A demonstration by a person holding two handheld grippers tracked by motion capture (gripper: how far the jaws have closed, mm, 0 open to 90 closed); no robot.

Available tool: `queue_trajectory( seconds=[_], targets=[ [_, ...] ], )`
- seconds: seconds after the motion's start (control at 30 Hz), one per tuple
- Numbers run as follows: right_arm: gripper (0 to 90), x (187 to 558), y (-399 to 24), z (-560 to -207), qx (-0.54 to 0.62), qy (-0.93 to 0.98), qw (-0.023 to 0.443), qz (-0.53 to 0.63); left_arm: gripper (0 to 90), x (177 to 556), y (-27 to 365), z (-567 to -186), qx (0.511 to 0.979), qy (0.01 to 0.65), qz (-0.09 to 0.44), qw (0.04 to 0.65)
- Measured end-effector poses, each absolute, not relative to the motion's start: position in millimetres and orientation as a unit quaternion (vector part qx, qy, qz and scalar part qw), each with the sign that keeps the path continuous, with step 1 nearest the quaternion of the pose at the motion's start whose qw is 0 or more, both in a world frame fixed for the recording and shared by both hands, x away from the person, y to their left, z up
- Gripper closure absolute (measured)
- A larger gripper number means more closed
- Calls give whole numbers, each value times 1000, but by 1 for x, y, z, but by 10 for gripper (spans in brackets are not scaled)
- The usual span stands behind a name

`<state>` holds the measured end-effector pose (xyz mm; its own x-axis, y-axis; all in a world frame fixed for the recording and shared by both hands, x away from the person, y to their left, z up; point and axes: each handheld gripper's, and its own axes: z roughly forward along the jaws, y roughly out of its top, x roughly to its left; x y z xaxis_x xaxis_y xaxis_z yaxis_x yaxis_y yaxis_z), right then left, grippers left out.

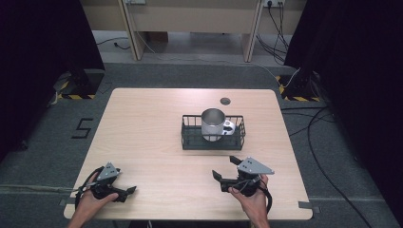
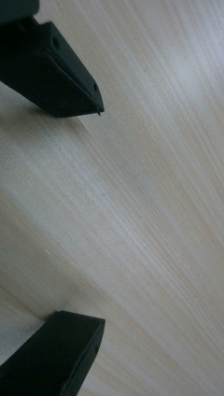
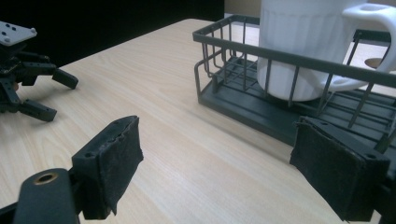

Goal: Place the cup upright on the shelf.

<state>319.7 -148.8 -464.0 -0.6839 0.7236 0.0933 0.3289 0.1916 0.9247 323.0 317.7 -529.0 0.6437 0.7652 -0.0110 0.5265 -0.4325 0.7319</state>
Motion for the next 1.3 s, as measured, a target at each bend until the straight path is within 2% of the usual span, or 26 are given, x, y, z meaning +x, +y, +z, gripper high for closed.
queue_trajectory(
  seconds=[0.83, 1.3],
  targets=[
    [153, 300, -167, -504, 386, 763, 168, 491, 0, 323, 318, -529, 830, 389, 164, 364],
    [152, 290, -171, -512, 392, 766, 166, 482, 0, 323, 318, -529, 830, 389, 164, 364]
  ],
)
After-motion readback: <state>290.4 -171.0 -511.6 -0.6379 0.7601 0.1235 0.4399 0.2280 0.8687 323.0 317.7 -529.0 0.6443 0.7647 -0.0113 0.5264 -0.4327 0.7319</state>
